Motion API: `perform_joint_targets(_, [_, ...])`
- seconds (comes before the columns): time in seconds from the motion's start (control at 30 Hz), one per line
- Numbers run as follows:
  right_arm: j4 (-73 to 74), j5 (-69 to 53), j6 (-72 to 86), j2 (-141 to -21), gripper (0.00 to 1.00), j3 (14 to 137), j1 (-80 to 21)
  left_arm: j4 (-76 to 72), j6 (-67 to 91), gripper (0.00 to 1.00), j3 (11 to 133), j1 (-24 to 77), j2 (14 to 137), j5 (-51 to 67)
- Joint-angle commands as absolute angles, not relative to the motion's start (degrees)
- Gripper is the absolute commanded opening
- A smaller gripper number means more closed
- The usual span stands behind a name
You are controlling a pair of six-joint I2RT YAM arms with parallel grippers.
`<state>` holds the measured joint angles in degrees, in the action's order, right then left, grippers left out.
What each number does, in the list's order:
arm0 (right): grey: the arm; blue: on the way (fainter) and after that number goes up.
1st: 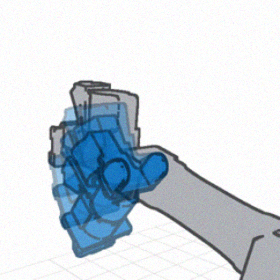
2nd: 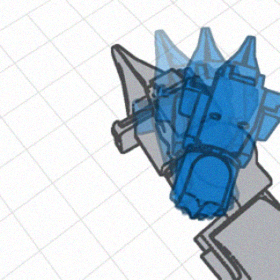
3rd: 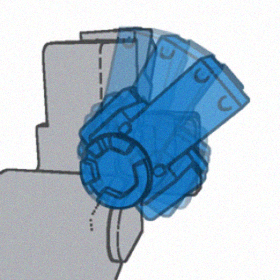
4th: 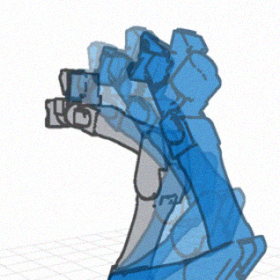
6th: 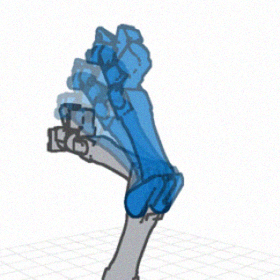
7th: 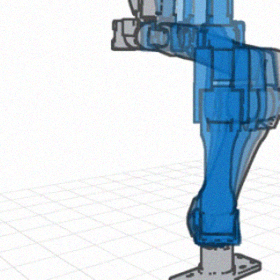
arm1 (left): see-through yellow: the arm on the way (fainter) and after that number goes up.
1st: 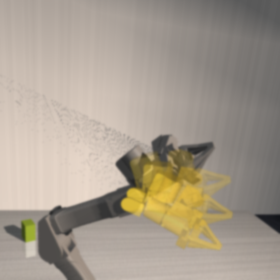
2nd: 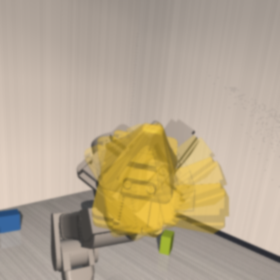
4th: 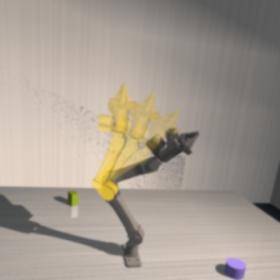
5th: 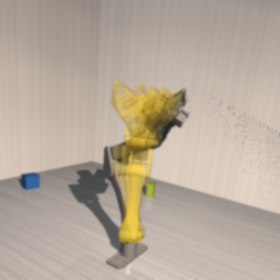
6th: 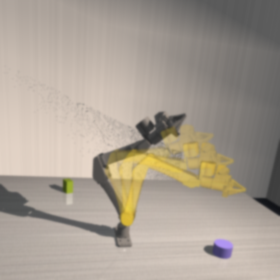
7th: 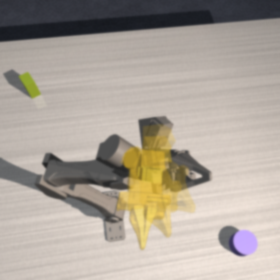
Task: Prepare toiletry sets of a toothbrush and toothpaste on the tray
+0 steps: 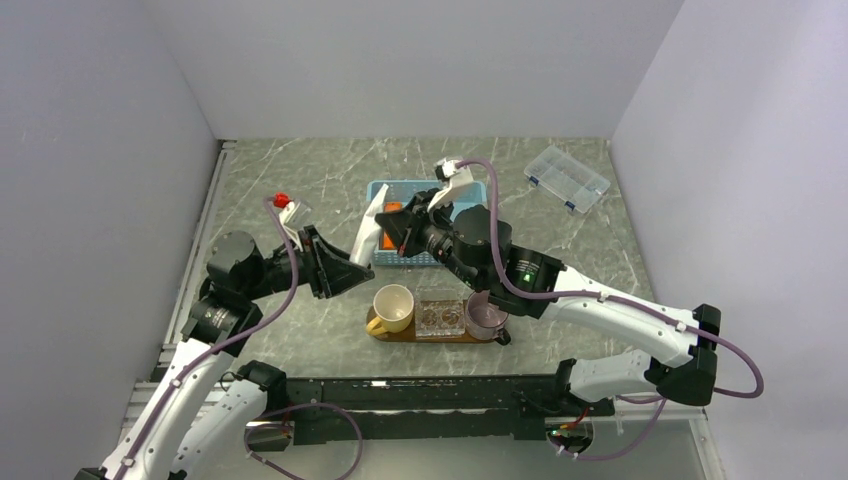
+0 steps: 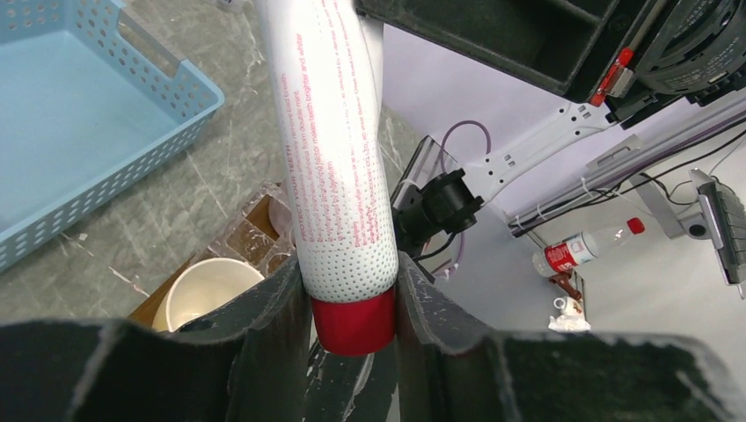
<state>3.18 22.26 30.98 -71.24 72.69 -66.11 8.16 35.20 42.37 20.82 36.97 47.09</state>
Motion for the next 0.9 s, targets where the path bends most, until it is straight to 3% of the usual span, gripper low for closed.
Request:
perform_joint_targets(0.0, [2.4, 23.7, 29.9, -69.2, 0.13, 73.4, -66.4, 9.0, 31.9, 0.00, 43.4, 20.8, 37.1, 46.4])
perform_joint_targets(0.1, [4.3, 24.3, 29.6, -67.9, 0.33, 72.8, -66.4, 11.1, 29.6, 0.00, 43.5, 20.8, 36.9, 44.3])
perform_joint_targets(0.23, [9.2, 25.3, 28.1, -65.7, 0.38, 73.4, -66.3, 16.5, 24.1, 0.00, 43.9, 20.8, 36.7, 40.7])
perform_joint_targets(0.4, [17.8, 25.8, 28.2, -64.8, 0.56, 76.7, -64.9, 22.8, 16.8, 0.00, 45.2, 20.8, 37.4, 40.1])
perform_joint_targets(0.63, [30.4, 9.2, 30.4, -67.3, 0.58, 83.2, -53.3, 30.1, 9.7, 0.00, 47.7, 23.3, 37.1, 36.0])
perform_joint_targets(0.87, [35.9, -8.5, 30.5, -69.4, 0.61, 85.2, -44.9, 35.1, 4.1, 0.00, 49.9, 35.0, 38.7, 24.1])
